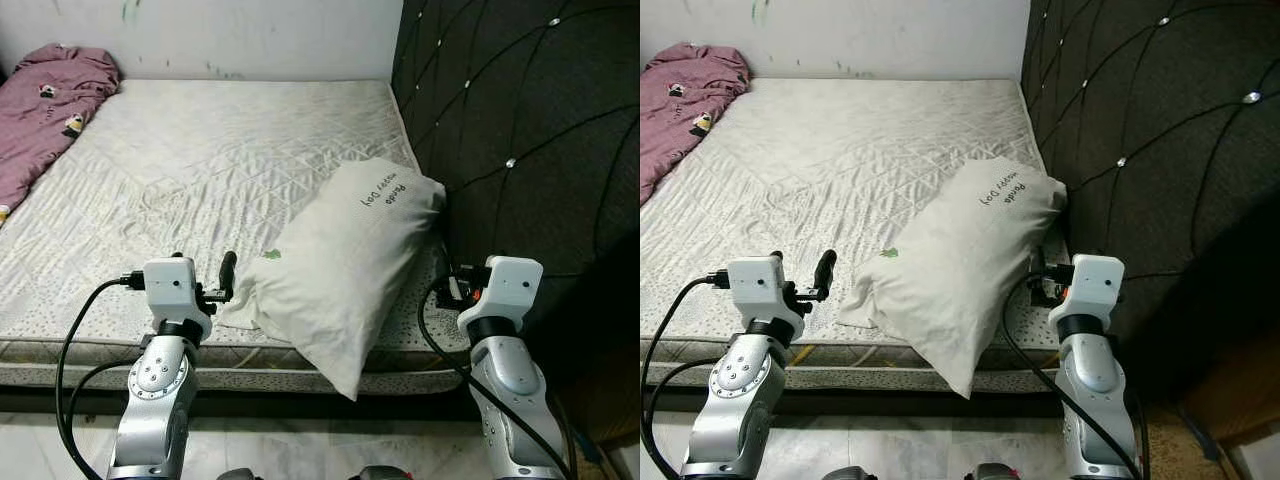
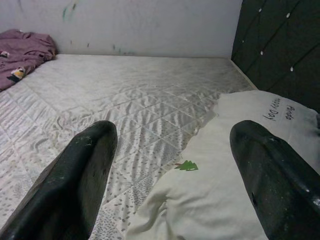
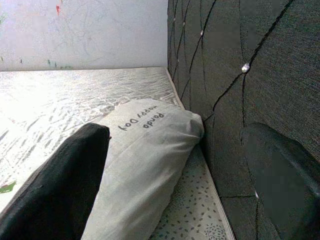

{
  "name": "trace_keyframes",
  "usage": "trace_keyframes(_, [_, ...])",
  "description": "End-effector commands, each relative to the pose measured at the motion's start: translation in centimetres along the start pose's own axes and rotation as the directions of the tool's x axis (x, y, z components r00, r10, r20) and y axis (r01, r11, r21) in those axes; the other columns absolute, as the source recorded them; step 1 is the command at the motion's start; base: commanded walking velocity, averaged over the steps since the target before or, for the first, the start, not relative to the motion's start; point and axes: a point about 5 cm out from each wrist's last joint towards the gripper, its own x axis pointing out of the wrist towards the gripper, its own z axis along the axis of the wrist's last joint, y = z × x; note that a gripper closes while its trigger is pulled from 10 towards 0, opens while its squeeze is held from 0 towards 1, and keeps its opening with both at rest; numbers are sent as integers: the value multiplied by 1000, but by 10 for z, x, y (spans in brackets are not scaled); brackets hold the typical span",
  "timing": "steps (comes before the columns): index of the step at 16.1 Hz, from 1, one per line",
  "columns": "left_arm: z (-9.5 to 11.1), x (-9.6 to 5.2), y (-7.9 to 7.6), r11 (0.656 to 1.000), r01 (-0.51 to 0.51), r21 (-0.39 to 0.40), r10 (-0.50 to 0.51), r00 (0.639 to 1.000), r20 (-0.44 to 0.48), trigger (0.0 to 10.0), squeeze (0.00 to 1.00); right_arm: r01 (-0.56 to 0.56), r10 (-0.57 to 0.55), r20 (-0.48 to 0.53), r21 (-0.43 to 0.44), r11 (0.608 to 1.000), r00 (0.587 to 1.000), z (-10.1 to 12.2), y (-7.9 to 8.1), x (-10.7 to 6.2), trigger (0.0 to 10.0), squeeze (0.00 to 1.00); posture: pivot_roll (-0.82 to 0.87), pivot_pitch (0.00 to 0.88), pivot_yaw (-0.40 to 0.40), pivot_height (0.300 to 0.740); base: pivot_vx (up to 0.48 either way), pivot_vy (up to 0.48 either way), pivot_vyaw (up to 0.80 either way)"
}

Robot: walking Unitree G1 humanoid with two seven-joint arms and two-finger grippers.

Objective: Clean up the room

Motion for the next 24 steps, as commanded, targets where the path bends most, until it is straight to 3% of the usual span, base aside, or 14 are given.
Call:
trace_keyframes(1, [5, 0, 2, 1000, -5, 10, 5, 1000, 26, 10000, 0, -18, 18, 4, -6, 1000, 1000, 2, 3, 2, 10000, 0, -98, 0, 28, 740, 0, 0, 0])
trace_keyframes(5, [9, -2, -1, 999, 40, 16, -41, 997, 65, 10000, 0, -24, 24, 3, -12, 1000, 1000, 2, 3, 2, 10000, 0, -99, 0, 25, 740, 255, 0, 0])
trace_keyframes(15, [7, -2, -1, 999, 33, 22, -34, 998, 61, 10000, 0, -23, 23, 3, -23, 999, 1000, 2, 2, 3, 10000, 0, -100, 0, 23, 740, 418, 0, 0])
trace_keyframes(24, [6, -1, -1, 999, 18, 36, -20, 998, 53, 10000, 0, -13, 12, -7, -16, 1000, 1000, 1, 1, 3, 10000, 0, -101, 0, 24, 740, 0, 0, -197])
